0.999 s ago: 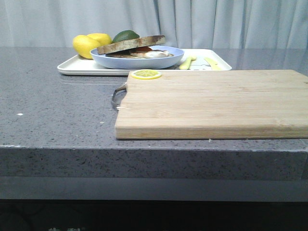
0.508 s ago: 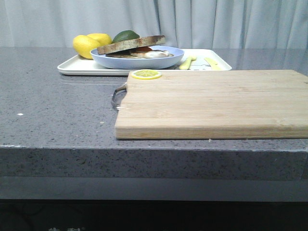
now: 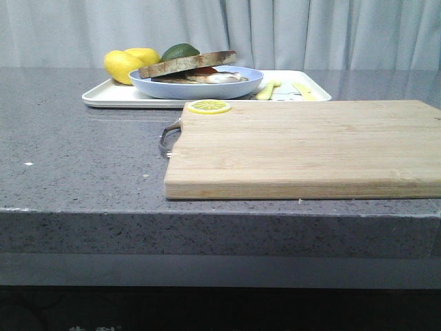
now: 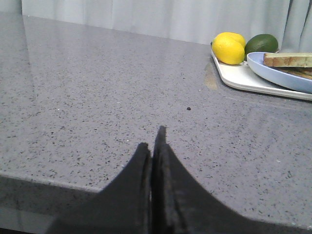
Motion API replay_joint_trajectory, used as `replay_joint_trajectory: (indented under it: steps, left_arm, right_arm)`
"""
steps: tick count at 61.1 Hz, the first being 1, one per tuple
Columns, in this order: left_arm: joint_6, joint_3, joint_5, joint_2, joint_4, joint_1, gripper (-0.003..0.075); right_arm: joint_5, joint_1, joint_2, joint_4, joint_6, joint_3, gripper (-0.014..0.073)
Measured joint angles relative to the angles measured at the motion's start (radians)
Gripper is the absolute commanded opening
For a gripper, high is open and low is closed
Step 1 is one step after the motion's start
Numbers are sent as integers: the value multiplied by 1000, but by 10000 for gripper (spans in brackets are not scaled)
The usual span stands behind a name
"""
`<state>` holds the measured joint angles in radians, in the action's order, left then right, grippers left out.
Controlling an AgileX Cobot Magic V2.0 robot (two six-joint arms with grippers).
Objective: Place bread and move sandwich to tray
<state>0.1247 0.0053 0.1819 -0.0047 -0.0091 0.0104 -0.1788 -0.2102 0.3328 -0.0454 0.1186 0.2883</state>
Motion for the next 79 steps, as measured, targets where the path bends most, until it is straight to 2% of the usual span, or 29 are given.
replay_joint_trajectory:
  steps: [11,22,41,79]
  left_arm:
    - [0,0,0,0,0,0,-20]
    - [0,0,0,0,0,0,-20]
    - [0,0,0,0,0,0,-20]
    - [0,0,0,0,0,0,-20]
  right_arm:
    - [179,108,-151,5,0,-174,-61]
    - [164,193,-319,35,0,-304,-61]
    - [36,199,-343,51,0,-316,-61]
    - [33,199,-343,51,0,-316,-61]
